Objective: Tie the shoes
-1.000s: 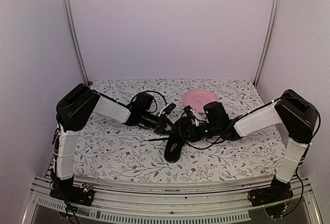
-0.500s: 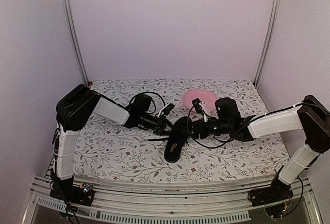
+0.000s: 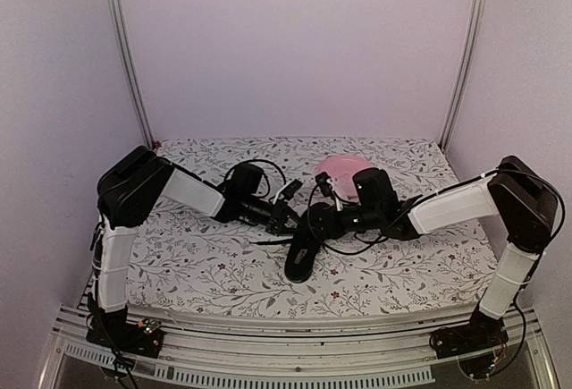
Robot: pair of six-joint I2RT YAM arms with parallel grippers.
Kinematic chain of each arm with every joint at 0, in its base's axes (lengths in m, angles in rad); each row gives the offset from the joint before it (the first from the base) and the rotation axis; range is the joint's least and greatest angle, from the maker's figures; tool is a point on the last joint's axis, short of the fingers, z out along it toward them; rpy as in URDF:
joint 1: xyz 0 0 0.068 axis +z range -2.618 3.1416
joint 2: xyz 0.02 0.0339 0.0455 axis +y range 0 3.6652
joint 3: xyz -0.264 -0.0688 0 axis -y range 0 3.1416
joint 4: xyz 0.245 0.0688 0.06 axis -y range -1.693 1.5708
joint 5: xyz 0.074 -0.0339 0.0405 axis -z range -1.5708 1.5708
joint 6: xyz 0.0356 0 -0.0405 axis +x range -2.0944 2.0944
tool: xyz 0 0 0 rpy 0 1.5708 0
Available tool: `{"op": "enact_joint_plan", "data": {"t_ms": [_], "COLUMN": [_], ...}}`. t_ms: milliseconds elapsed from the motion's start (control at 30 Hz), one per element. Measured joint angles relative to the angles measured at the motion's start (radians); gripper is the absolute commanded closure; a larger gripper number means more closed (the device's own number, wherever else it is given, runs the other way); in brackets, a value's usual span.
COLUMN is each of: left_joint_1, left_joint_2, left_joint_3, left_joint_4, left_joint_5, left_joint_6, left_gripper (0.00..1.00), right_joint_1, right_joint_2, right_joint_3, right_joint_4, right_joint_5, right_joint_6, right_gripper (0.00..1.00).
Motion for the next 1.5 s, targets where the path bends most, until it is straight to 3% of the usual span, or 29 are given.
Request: {"op": "enact_joint_plan", "data": {"t_ms": [67,133,700,1433,1467,1500], "left_joint_1": [0.0,0.0,0.013,0.05,0.051,0.053], "left_joint_2": [0.0,-0.002,-0.066,-0.148,-0.149,-0.149], "left_joint_3": [-0.001,-0.006,-0.116,-0.281,-0.281,-0.281], "left_joint_4": [0.002,0.007,0.033,0.119,0.127,0.132], "left_joint_5": [0.0,-0.003,-0.086,-0.174,-0.174,-0.172], "left_joint_6": [0.0,0.0,-0.002,-0.05,-0.051,-0.053], "left_gripper": [1.0,1.0,1.0,1.0,0.98,0.87], "right_joint_1": [0.005,0.006,-0.106,-0.16,-0.16,-0.161], "right_joint_2": [0.008,0.009,0.01,0.01,0.011,0.011], "right_joint_3": [0.001,0.001,-0.008,-0.073,-0.073,-0.074], "right_joint_4": [0.001,0.002,-0.002,0.011,0.013,0.018], "right_joint_5": [-0.002,0.004,0.035,0.004,0.002,-0.002], "right_joint_6": [0.001,0.004,0.104,0.157,0.158,0.158], "right_gripper": [0.95,0.97,0.98,0.98,0.97,0.96]}}
